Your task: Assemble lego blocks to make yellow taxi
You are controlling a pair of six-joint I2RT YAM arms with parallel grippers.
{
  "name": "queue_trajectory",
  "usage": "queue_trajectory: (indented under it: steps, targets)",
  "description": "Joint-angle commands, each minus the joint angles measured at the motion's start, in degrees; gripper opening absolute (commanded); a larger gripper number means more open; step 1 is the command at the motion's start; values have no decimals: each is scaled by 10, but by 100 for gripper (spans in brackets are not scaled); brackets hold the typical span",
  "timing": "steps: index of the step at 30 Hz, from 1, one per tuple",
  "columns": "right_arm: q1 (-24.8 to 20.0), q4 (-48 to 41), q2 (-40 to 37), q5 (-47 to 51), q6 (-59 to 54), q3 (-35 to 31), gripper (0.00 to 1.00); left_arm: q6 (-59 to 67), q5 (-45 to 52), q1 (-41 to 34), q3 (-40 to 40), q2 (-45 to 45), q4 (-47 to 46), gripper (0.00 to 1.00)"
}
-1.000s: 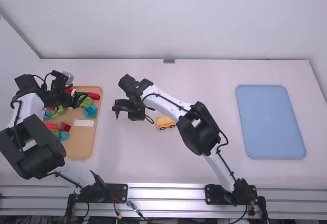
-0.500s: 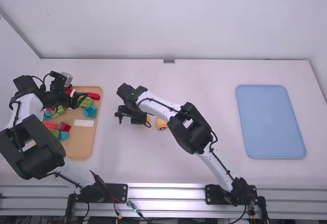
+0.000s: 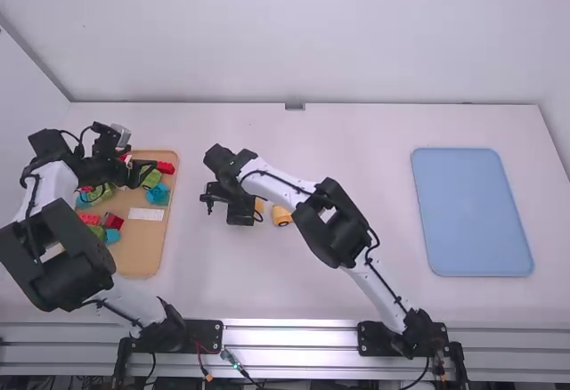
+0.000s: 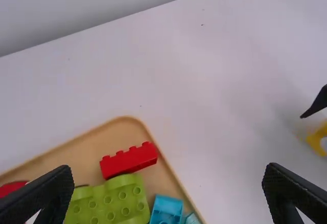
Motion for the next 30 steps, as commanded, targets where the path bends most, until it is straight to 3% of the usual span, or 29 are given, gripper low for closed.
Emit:
queue_trajectory:
  steps: [1, 8, 14, 21, 25, 30]
  targets:
    - [-15, -6, -14, -7, 9, 36, 99, 7, 32, -31, -3, -10, 2, 99]
    - [-75, -73, -92, -130, -46, 64, 99, 40, 47, -132, -37, -10, 36, 99]
    - [-129, -79, -171, -196, -62, 9, 99, 40, 47, -238, -94, -9, 126, 99]
    - [-206, 55, -274, -325, -112, -212, 99, 41, 33, -361, -138, 31, 202, 99]
    - [-242, 165, -313, -398, -127, -331, 99, 88, 75, -378, -146, 62, 197, 99]
    - [-274, 226, -323, -501, -169, -410, 99, 146, 123, -361, -156, 87, 188, 99]
